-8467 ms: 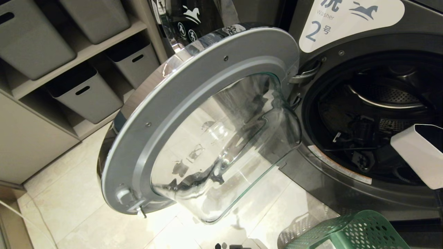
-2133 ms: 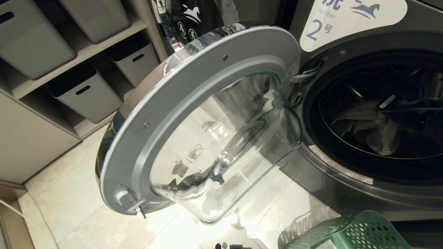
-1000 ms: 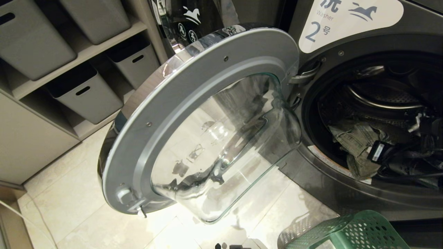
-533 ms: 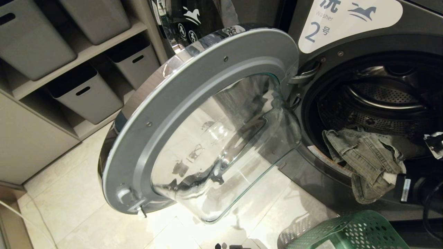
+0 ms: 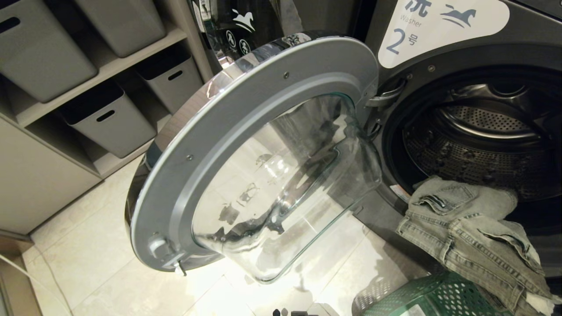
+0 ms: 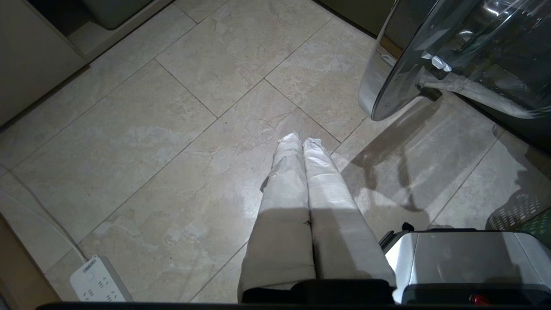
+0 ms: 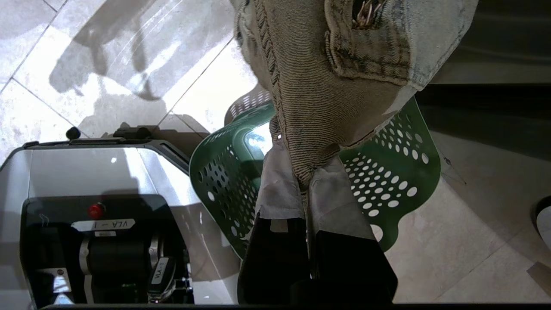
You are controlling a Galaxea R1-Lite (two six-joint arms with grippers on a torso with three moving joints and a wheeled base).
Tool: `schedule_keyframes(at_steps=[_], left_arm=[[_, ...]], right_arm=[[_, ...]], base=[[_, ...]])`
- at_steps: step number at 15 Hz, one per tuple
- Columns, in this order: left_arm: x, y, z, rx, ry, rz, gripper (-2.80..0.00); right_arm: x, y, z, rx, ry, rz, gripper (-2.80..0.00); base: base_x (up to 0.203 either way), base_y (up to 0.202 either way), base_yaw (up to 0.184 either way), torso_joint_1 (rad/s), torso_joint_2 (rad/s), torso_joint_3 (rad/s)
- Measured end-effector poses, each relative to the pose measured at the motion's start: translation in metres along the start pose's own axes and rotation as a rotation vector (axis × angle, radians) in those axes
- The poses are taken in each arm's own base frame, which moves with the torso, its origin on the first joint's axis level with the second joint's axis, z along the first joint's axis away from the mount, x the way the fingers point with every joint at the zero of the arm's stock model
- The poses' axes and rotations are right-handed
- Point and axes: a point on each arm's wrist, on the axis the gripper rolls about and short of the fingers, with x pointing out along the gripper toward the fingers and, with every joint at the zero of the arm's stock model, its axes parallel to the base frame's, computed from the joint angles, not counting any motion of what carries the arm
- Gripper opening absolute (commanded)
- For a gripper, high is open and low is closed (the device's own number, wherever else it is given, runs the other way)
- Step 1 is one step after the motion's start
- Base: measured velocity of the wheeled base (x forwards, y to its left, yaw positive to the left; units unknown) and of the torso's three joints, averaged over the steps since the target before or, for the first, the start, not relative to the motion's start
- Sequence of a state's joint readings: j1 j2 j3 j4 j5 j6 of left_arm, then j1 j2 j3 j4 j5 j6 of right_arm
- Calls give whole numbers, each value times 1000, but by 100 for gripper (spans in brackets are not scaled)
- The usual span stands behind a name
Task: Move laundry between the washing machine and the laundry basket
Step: Pick a cloth and place it into the basket
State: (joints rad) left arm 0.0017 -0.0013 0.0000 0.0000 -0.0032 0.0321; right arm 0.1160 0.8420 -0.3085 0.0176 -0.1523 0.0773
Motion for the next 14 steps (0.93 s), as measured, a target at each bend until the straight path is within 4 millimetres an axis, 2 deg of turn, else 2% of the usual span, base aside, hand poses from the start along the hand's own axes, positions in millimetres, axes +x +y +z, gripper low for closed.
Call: schedule_keyframes(at_steps=[5, 7, 10, 14], left_arm=[[0, 0, 0, 0, 0, 0, -280], [0, 0, 0, 0, 0, 0, -280], [0, 0, 0, 0, 0, -1, -280], [0, 0, 0, 0, 0, 0, -280]], right_arm=[[-26, -8, -21, 51, -167, -70, -280], [-36, -11, -22, 80, -292, -98, -280], [-45, -12, -26, 92, -388, -105, -280], [-66, -14, -16, 116, -519, -99, -280]], base=[[0, 0, 0, 0, 0, 0], [0, 0, 0, 0, 0, 0], [0, 0, 0, 0, 0, 0], [0, 0, 0, 0, 0, 0]])
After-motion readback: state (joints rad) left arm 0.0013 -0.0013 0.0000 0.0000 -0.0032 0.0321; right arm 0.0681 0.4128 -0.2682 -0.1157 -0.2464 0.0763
